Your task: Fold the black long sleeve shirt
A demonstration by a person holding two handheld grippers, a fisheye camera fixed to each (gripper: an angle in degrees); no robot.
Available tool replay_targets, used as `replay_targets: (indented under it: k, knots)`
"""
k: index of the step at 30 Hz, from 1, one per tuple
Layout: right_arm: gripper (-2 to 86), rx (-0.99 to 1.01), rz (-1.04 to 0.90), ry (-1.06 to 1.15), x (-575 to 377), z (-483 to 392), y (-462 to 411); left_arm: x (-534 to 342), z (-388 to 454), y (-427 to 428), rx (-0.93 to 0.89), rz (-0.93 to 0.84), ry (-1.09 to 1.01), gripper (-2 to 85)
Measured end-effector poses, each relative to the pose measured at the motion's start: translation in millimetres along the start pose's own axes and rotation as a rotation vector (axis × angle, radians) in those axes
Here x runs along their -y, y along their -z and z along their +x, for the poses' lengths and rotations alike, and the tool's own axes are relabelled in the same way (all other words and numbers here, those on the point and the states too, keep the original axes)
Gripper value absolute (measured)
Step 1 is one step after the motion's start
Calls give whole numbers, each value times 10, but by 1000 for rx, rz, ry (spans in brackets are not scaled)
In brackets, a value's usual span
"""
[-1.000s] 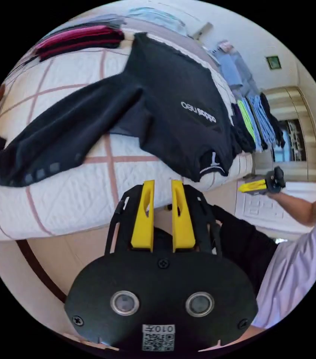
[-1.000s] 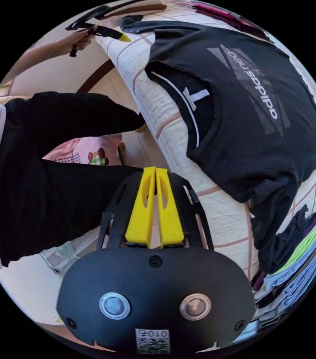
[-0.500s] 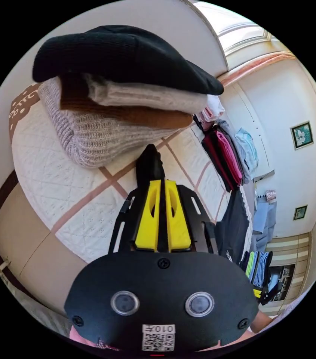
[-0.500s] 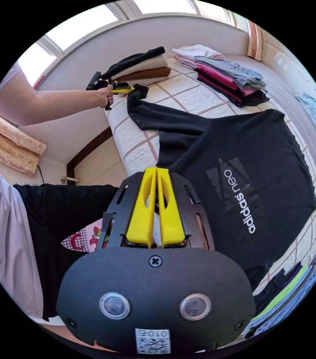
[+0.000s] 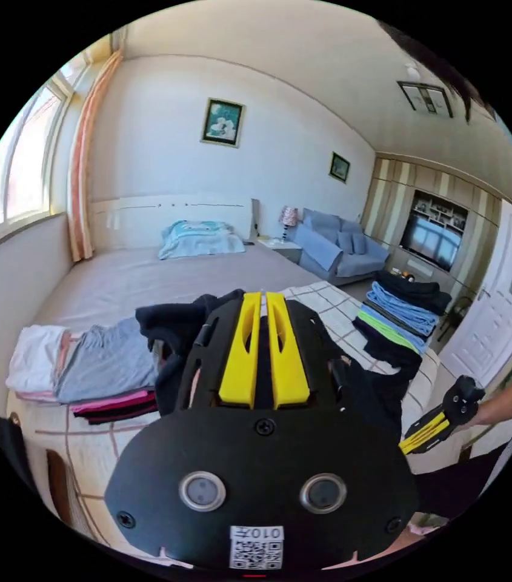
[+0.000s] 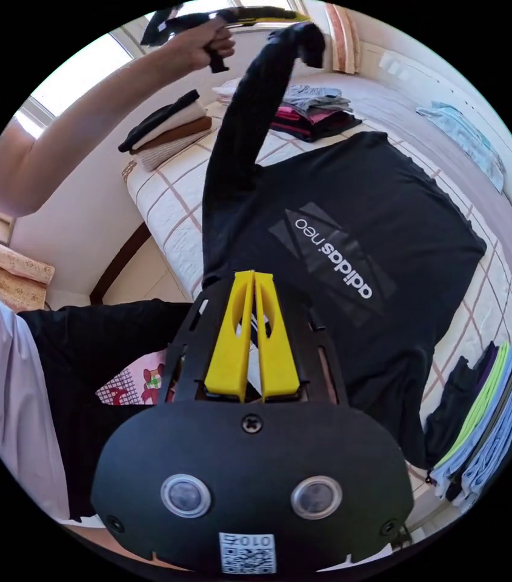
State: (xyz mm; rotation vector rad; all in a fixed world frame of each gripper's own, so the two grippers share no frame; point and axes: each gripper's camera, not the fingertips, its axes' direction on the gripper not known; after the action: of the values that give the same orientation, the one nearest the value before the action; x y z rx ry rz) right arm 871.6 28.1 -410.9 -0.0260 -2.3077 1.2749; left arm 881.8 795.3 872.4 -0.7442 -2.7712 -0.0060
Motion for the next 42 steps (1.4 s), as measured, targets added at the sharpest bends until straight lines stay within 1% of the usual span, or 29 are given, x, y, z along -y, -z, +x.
replay_targets:
  k: [1, 2, 4, 5, 6, 8, 9, 10, 11, 14, 17, 19, 21, 24, 26, 28, 30, 31, 34, 36, 37, 39, 40, 42]
  knots:
    - [21, -8, 3, -11, -38, 36, 16, 255, 404, -321, -146, -6, -100, 64]
    - [21, -15, 2, -34, -105, 114, 49, 428, 733, -653, -165, -114, -110, 85]
    - [21, -2, 8, -72, -197, 242, 108, 437, 1065, -1009, -181, -234, -114, 104]
    - [21, 16, 24, -98, -264, 333, 149, 317, 1209, -1093, -189, -258, -107, 111]
    - [22, 31, 30, -125, -332, 429, 169, 240, 1275, -1106, -171, -279, -110, 114]
    - [23, 44, 26, -175, -438, 588, 157, -193, 1495, -1057, -62, -398, -165, 123]
    - [24, 55, 22, -212, -505, 705, 135, -326, 1523, -1032, -39, -429, -169, 125]
    - [24, 61, 23, -230, -536, 766, 122, -600, 1550, -991, 2, -513, -175, 128]
    - [26, 69, 27, -277, -587, 893, 94, -863, 1561, -979, 33, -634, -198, 130]
    - [32, 103, 82, -373, -618, 1193, 41, -1304, 1500, -932, 27, -835, -177, 134]
    - [51, 130, 176, -378, -436, 1410, 4, -1411, 1482, -980, 55, -939, -199, 135]
    - [69, 166, 220, -400, -254, 1568, -79, -1394, 1474, -1041, 20, -971, -166, 132]
    - [86, 275, 250, -477, 5, 1864, -284, -1313, 1519, -1088, -22, -993, -148, 125]
    - [96, 374, 248, -613, 277, 2232, -596, -1139, 1738, -1095, 39, -958, -264, 101]
    - [96, 417, 233, -681, 421, 2394, -805, -1129, 1872, -1209, 76, -1025, -356, 65]
    - [89, 477, 201, -727, 558, 2491, -1021, -1167, 1946, -1282, 53, -1088, -435, 32]
    - [55, 532, 159, -733, 719, 2499, -1197, -1120, 1972, -1236, 31, -1065, -498, 17]
    - [44, 533, 157, -731, 747, 2481, -1199, -1065, 1930, -1193, 11, -1069, -500, 12]
    - [34, 416, 166, -727, 798, 2303, -1062, -900, 1693, -998, -20, -1034, -425, 3]
    - [31, 324, 88, -738, 741, 2167, -1102, -811, 1535, -891, -65, -1002, -325, 1]
    - [31, 310, 70, -746, 708, 2145, -1144, -784, 1479, -856, -79, -998, -289, 1]
    - [31, 314, 27, -784, 553, 2133, -1387, -821, 1459, -881, -59, -1051, -281, 0]
    - [31, 331, 34, -779, 521, 2143, -1436, -921, 1452, -928, -57, -1099, -286, 0]
    - [33, 408, 83, -738, 451, 2197, -1480, -1038, 1416, -949, -68, -1116, -265, 0]
